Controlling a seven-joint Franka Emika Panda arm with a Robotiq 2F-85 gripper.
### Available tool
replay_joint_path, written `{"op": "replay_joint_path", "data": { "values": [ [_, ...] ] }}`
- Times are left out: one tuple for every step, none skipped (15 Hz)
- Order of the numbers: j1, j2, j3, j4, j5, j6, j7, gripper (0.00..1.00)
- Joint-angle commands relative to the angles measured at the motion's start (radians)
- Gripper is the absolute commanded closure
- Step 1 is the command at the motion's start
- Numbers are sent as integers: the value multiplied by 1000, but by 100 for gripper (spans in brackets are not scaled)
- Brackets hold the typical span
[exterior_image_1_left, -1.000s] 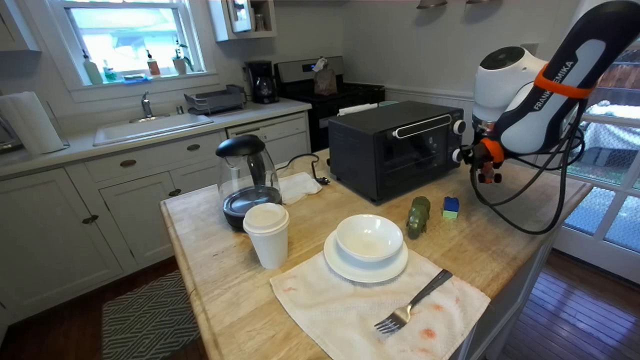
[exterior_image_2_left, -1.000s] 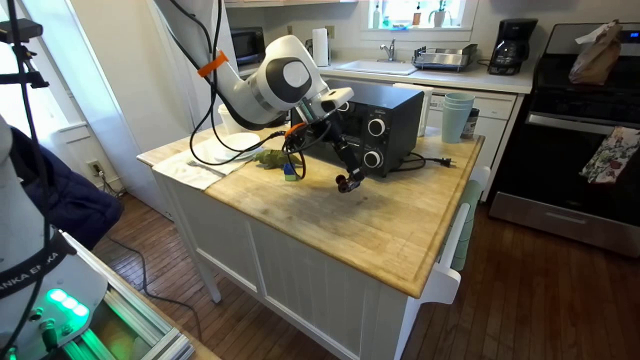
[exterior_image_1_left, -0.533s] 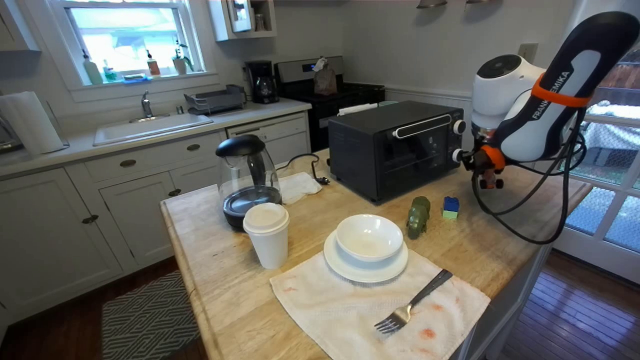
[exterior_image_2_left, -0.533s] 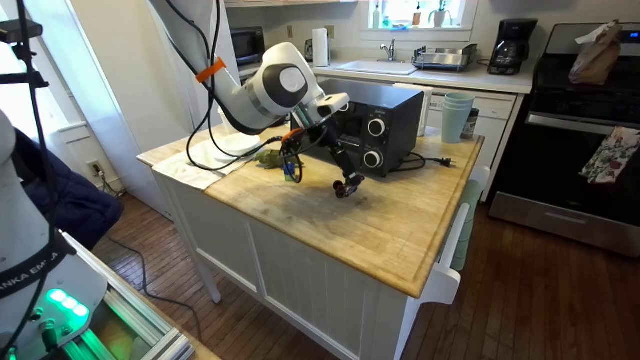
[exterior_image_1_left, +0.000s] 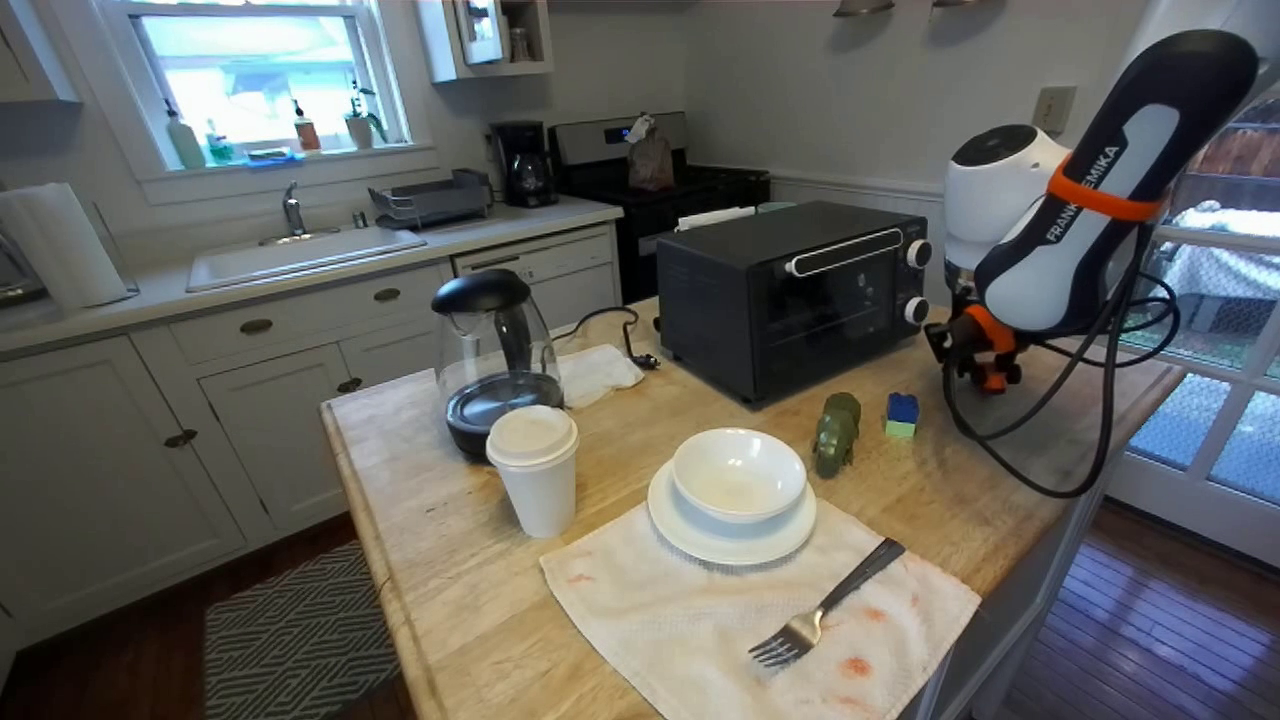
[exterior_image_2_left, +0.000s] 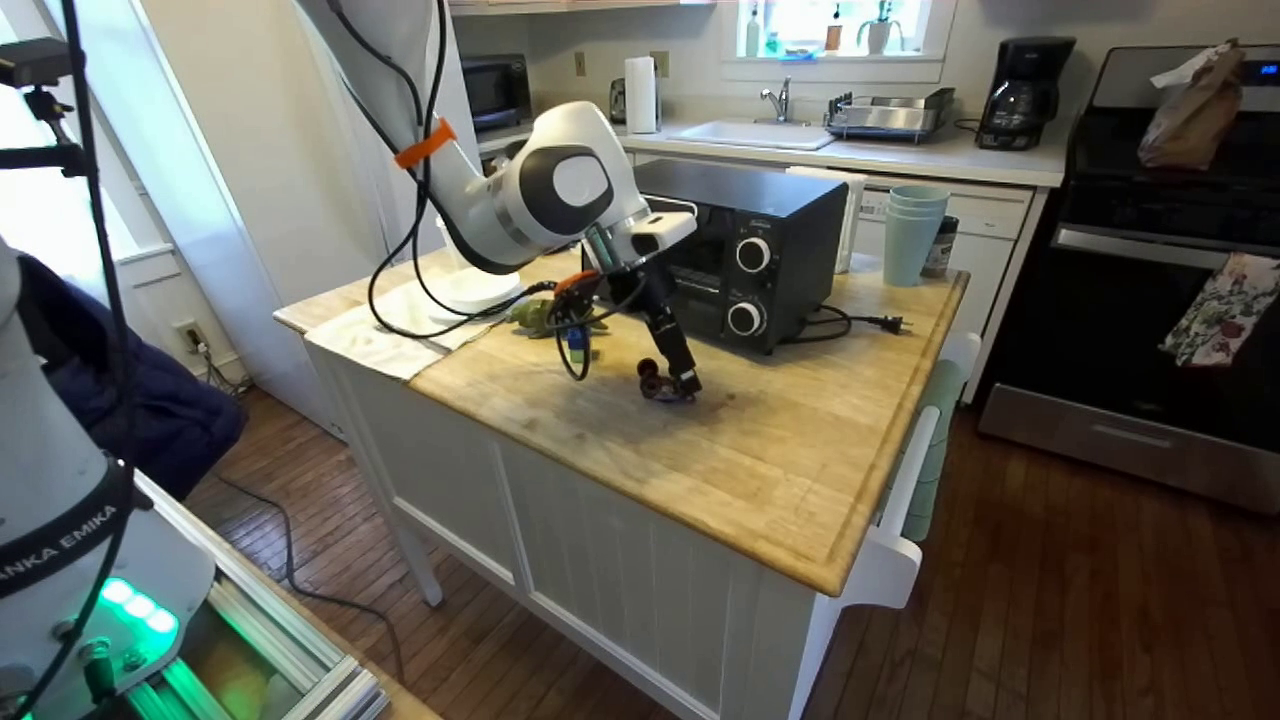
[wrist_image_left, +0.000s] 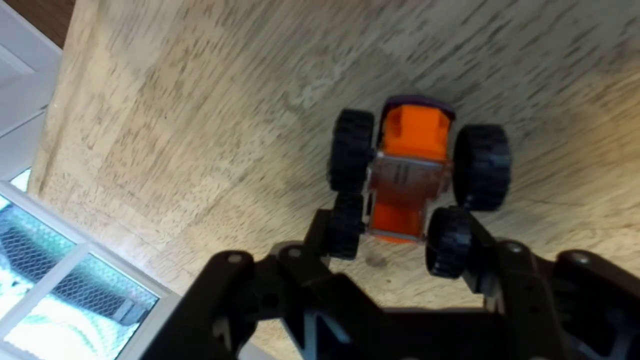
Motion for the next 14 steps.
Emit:
{"op": "replay_joint_path", "data": {
  "values": [
    [-52, -30, 50, 6, 44, -44, -54, 59],
    [-66, -38, 62, 8, 51, -49, -64, 24],
    [-88, -50, 83, 9, 63, -52, -83, 13],
    [-118, -62, 111, 14, 80, -63, -107, 8],
    [-145, -68, 134, 18, 97, -71, -125, 0],
    [-178, -78, 164, 22, 119, -81, -151, 0],
    [-216, -86, 196, 32, 145, -94, -179, 0],
    [-253, -95, 228, 39, 169, -109, -210, 0],
    [-292, -104, 262, 45, 191, -113, -248, 0],
    [-343, -115, 310, 51, 222, -118, -313, 0],
    [-379, -112, 342, 64, 255, -131, -357, 0],
    [-408, -109, 367, 80, 287, -148, -398, 0],
    [-440, -103, 393, 95, 318, -162, -438, 0],
    [-465, -100, 412, 108, 339, -182, -473, 0]
  ]
}}
